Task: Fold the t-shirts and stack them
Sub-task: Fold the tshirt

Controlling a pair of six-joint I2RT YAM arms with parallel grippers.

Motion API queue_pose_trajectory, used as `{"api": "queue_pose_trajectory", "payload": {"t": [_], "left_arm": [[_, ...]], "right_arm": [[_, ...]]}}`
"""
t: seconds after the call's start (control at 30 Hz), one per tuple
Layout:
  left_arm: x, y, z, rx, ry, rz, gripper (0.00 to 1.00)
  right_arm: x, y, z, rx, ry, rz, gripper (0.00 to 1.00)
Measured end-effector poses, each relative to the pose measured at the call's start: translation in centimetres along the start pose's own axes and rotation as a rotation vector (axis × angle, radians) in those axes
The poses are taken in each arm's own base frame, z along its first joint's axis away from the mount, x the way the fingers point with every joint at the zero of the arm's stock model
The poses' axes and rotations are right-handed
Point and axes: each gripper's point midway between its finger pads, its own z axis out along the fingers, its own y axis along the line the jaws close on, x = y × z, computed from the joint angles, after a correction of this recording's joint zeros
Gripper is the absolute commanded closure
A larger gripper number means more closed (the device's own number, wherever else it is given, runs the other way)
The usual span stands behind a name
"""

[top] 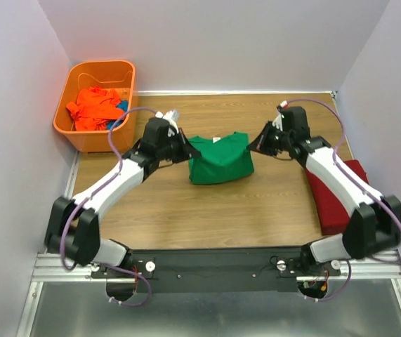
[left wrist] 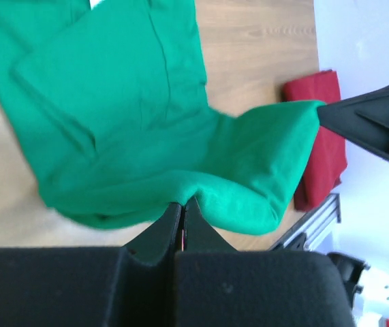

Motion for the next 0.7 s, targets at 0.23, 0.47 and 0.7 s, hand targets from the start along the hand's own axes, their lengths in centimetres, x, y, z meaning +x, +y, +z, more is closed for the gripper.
{"api": "queue_pose_trajectory", "payload": {"t": [0.23, 0.47, 0.7], "left_arm": [[-6.5, 2.3, 5.5, 0.000, -0.023, -0.051, 1.00], [-12.4, 7.7, 11.1, -0.032, -0.070, -0.102, 1.00], [-13.8, 15.4, 14.1, -0.115, -0.081, -0.177, 1.00]], "right_arm": [[-6.1, -0.4, 7.1, 0.046, -0.026, 0.009, 0.99], [-12.8, -2.6, 15.5, 0.055, -0.071, 0.017, 0.99], [-15.9, -5.1, 23.5, 0.011, -0.082, -0.001, 0.70]]}}
